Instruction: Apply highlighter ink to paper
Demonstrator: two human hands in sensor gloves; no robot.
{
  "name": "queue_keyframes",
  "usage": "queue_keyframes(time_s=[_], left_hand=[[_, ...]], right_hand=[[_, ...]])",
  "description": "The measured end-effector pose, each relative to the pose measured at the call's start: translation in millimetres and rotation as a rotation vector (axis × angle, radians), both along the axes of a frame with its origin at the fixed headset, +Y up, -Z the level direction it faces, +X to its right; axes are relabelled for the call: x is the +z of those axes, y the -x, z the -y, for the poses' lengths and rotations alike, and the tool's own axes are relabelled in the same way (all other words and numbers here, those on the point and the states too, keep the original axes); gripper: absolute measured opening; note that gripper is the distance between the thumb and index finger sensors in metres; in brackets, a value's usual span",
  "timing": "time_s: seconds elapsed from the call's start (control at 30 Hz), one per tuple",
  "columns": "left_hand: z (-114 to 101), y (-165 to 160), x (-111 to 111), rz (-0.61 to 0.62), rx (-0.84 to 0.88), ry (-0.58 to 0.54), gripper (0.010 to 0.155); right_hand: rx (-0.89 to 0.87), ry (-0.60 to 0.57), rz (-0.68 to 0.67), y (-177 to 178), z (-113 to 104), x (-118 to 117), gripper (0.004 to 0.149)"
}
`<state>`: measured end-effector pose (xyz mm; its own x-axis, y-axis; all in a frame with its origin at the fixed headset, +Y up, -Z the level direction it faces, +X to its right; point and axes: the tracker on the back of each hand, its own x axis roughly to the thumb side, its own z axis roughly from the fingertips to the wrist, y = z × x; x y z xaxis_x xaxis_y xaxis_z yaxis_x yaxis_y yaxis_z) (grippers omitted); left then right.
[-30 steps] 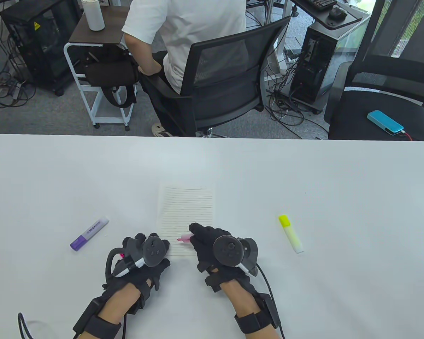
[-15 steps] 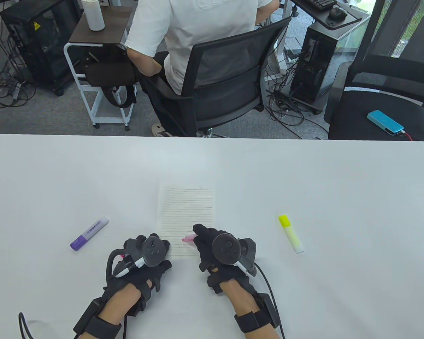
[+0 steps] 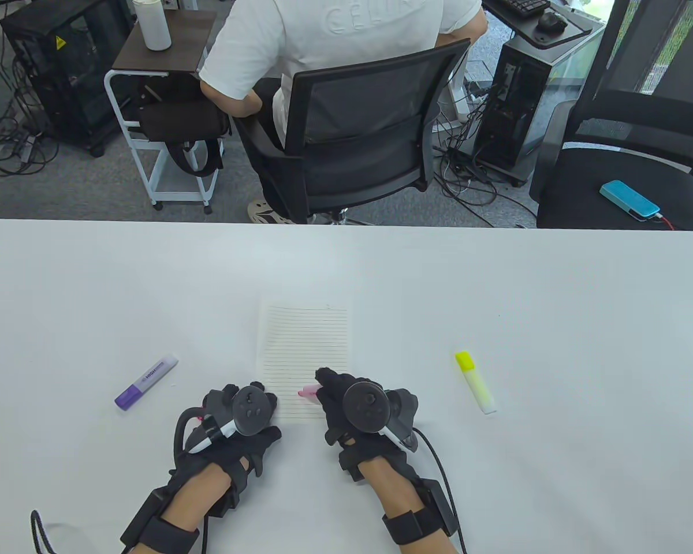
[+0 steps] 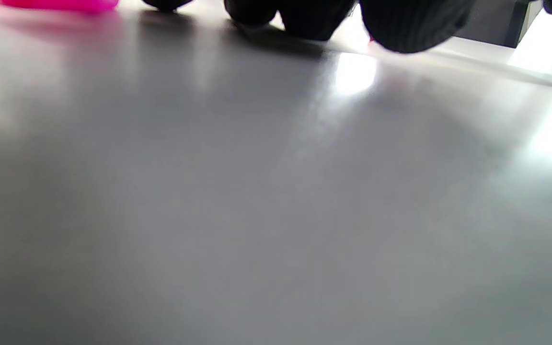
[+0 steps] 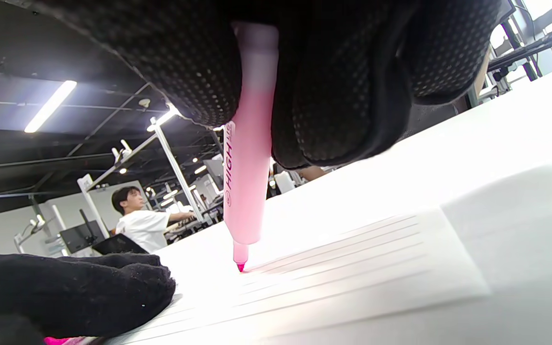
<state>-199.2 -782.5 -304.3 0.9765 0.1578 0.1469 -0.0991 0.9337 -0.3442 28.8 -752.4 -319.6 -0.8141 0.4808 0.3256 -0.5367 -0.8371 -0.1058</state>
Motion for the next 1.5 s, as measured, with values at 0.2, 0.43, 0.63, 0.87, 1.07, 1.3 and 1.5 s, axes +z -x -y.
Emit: queue_keyframes(time_s=[0.2, 0.43, 0.63, 0.87, 1.07, 1.3, 1.5], left_hand=[[0.1, -0.2, -0.3, -0.002, 0.000, 0.001, 0.066], [0.2, 0.1, -0.3, -0.002, 0.002, 0.007, 0.067], [0.2, 0.2, -0.4, -0.002, 0.003, 0.012, 0.067], [0.3, 0.2, -0.3, -0.003, 0.005, 0.018, 0.067], [0.5, 0.5, -0.3, -0.004, 0.008, 0.022, 0.067], [0.6, 0.5, -0.2, -0.004, 0.009, 0.025, 0.068], [0.6, 0.5, 0.0, -0.006, 0.010, 0.029, 0.067]], right_hand=[[0.004, 0.011, -0.001, -0.9, -2.5, 0.1, 0.038], [-0.032, -0.019, 0.013, -3.6, -5.0, 0.9, 0.038], [-0.014, -0.023, 0.019, -1.4, -1.7, 0.8, 0.039], [0.019, -0.018, 0.010, 3.8, 2.1, 1.4, 0.039], [0.054, -0.029, 0.044, -1.3, -1.8, 0.9, 0.038], [0.046, -0.020, 0.057, -4.6, -1.6, 0.2, 0.038], [0.052, -0.014, 0.048, -5.9, -3.0, -0.1, 0.037]])
